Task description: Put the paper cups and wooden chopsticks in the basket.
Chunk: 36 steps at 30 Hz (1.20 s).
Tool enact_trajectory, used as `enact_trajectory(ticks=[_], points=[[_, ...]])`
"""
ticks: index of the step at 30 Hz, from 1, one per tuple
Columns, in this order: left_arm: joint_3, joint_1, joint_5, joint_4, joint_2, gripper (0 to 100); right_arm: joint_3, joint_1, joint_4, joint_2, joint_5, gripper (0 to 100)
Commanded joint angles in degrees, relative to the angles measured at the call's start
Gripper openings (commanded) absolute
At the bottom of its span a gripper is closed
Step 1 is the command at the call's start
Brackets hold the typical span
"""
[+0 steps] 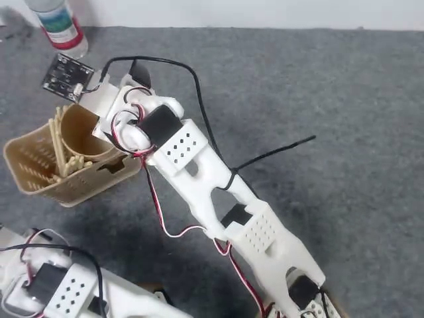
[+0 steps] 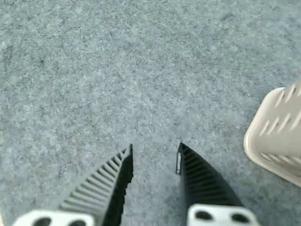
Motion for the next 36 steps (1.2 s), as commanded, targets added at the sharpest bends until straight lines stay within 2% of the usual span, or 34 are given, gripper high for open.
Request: enact_trajectory(ticks=[1, 3, 5, 6, 8, 10, 19, 36], points=[[-0.4, 0.4, 0.6, 0.0, -0.7, 15, 0.9, -0.3, -0.4, 3.2, -0.3, 38.5], [-0.4, 0.4, 0.6, 0.0, -0.7, 15, 0.9, -0.3, -1.6, 3.3, -0.2, 23.9], [-0.4, 0.4, 0.6, 0.0, -0.7, 15, 0.9, -0.3, -3.7, 2.9, -0.2, 5.0], [-0.4, 0.4, 0.6, 0.0, -0.7, 15, 0.8, -0.2, -4.6, 2.9, -0.2, 0.0], [-0.4, 0.4, 0.6, 0.0, -0.7, 15, 0.4, 0.1, -5.4, 2.7, -0.2, 5.1], [-0.4, 0.4, 0.6, 0.0, -0.7, 15, -1.2, 0.3, -5.3, 2.2, -0.2, 0.0], [-0.4, 0.4, 0.6, 0.0, -0.7, 15, -10.8, 5.6, -2.4, -1.3, -0.5, 0.7], [-0.4, 0.4, 0.6, -0.1, -0.7, 15, -10.9, 9.8, 0.3, -10.2, -0.5, 0.7]])
